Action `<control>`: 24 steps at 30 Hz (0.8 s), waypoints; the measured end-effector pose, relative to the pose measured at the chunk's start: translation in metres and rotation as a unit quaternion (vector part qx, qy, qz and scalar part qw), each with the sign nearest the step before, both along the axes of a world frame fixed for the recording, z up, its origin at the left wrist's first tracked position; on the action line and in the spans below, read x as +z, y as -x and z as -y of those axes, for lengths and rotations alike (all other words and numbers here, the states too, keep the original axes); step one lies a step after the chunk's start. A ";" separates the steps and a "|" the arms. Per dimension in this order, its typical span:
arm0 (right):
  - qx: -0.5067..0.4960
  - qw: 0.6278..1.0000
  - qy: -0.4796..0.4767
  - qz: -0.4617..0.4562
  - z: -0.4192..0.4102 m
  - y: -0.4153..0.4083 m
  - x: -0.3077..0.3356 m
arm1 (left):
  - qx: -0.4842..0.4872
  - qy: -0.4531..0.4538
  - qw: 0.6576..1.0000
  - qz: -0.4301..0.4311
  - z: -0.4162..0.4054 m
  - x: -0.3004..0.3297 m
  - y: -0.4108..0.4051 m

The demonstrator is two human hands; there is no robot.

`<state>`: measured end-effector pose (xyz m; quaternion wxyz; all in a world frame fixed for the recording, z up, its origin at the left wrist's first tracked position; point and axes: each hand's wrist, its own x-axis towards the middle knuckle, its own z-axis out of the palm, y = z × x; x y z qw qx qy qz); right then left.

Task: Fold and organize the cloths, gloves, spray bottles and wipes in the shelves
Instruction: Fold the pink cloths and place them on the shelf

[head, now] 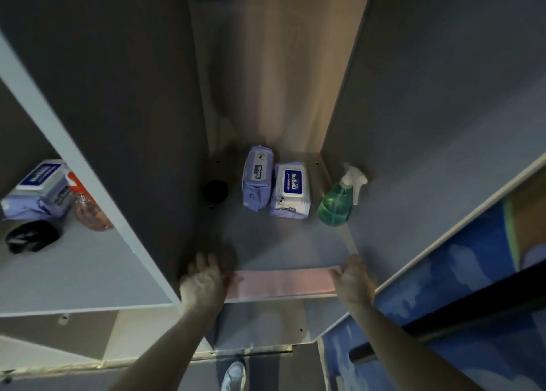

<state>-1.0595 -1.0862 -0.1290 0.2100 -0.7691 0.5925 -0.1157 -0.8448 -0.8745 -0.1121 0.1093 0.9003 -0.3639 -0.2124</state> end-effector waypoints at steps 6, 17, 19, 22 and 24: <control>0.313 0.925 0.064 -0.206 0.006 0.006 0.008 | -0.206 -0.167 0.953 0.147 0.013 0.020 -0.003; 0.368 0.889 0.085 -0.259 0.018 0.005 0.019 | -0.191 -0.117 0.968 0.115 0.017 0.020 -0.018; 0.384 0.887 0.079 -0.243 0.018 0.004 0.019 | -0.206 -0.113 0.963 0.130 0.015 0.022 -0.014; 0.390 0.886 0.076 -0.240 0.018 0.002 0.019 | -0.207 -0.094 0.964 0.137 0.013 0.017 -0.012; 0.389 0.887 0.076 -0.238 0.017 0.002 0.019 | -0.219 -0.052 0.959 0.171 0.009 0.013 -0.010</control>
